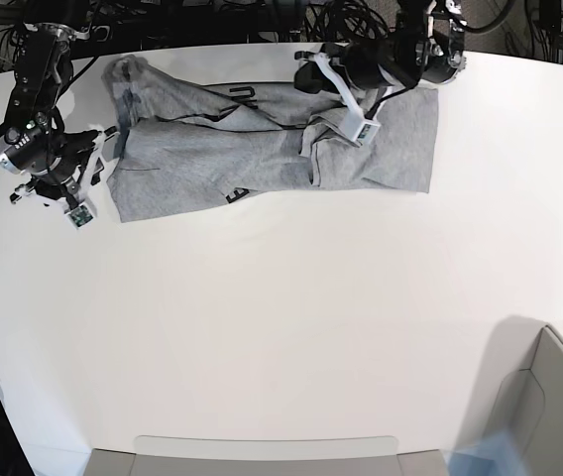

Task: Fold the T-shirt properly
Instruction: 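Grasp the strip's middle with the left gripper and fold its end over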

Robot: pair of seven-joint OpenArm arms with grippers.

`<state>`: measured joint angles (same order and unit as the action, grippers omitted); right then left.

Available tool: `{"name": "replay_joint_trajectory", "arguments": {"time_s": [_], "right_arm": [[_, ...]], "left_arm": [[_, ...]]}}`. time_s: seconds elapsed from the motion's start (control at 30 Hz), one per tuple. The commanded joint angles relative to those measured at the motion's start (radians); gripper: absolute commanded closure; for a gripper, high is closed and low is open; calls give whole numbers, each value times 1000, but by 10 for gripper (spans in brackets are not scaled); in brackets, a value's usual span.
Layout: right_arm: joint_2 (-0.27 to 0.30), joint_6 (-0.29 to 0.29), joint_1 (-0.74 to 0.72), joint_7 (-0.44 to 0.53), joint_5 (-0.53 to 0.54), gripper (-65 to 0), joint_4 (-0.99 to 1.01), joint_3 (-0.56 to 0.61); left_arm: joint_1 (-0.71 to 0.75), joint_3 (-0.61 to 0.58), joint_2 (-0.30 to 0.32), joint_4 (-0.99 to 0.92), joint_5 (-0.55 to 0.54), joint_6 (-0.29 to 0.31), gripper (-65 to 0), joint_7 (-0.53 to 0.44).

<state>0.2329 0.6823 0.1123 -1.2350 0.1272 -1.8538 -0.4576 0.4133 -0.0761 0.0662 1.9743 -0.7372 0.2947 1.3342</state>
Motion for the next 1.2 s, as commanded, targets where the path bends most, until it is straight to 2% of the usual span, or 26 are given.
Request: {"name": "replay_joint_trajectory", "arguments": {"time_s": [0.0,0.1,0.27,0.4,0.57,0.67,0.83,1.03,1.17], "right_arm": [[6,16,-27,8,-1,-206,-19,-23],[1,16,-43,8,-1,-206,-17,-71],[7,16,-43,8,-1,-206,-17,-69],[3,16,-39,8,-1,-206,-13,-68],[3,16,-39,8,-1,-206,-13,-68],[1,16,-41,8,-1,-206,-13,-66],[1,16,-41,8,-1,-206,-13,-66],[1,16,-43,8,-1,-206,-13,-66],[0,16,-55,8,-1,-206,-10,-66]], "left_arm": [[-1,3,16,40,-11,-1,0,-23],[-1,14,25,66,-11,-1,0,-72],[-6,58,57,64,-11,1,0,-198],[-6,123,57,63,-11,1,0,-292],[-9,138,59,59,-3,-1,0,-381],[-43,138,59,20,67,-7,0,-384],[-78,128,54,-66,216,-2,0,-328],[-23,123,54,-5,218,1,0,-316],[16,6,60,47,216,1,0,-316]]}}
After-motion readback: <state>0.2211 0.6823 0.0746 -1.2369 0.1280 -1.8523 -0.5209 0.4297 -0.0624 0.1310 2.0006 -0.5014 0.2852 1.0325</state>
